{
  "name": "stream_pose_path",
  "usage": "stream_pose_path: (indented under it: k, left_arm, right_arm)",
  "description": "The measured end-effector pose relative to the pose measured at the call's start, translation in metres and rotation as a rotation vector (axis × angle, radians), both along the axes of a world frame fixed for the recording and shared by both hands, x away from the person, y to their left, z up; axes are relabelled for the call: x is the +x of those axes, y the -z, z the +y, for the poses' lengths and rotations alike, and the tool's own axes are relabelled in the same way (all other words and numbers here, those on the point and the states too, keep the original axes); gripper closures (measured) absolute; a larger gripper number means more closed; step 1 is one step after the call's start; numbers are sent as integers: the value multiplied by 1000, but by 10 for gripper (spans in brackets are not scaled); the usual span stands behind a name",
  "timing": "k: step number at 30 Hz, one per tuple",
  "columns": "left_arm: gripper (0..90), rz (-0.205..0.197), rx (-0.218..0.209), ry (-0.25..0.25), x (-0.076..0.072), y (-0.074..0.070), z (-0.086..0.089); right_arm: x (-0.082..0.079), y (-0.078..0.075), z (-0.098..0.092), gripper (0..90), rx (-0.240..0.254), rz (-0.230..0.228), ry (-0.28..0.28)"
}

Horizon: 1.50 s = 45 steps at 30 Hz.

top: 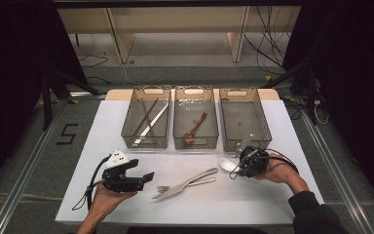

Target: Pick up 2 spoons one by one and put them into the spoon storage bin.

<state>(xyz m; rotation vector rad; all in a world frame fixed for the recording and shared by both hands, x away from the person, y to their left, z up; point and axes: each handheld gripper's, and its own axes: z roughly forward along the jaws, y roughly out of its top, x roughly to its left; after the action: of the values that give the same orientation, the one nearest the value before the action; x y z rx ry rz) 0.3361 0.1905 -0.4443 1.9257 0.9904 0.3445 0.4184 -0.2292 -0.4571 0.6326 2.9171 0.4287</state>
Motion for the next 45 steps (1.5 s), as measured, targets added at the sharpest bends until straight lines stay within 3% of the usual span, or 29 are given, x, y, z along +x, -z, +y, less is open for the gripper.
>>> stream_pose_path:
  k: [10, 22, 32, 36, 45]
  left_arm:
    - [213, -7, -5, -8, 0, 0, 1]
    - [213, 1, -5, -15, 0, 1, 3]
    - [207, -13, -30, -28, -2, 1, 7]
    - [199, -27, -27, -31, -4, 1, 9]
    - [182, -40, -53, -38, -10, 2, 10]
  right_arm:
    - [-5, -1, -2, 744, 24, 12, 63]
    - [-8, -10, -2, 747, 114, -1, 90]
    - [-14, -35, 10, 749, 209, -30, 112]
    - [-9, -48, 18, 749, 252, -57, 125]
    - [10, -71, 49, 749, 296, -101, 141]
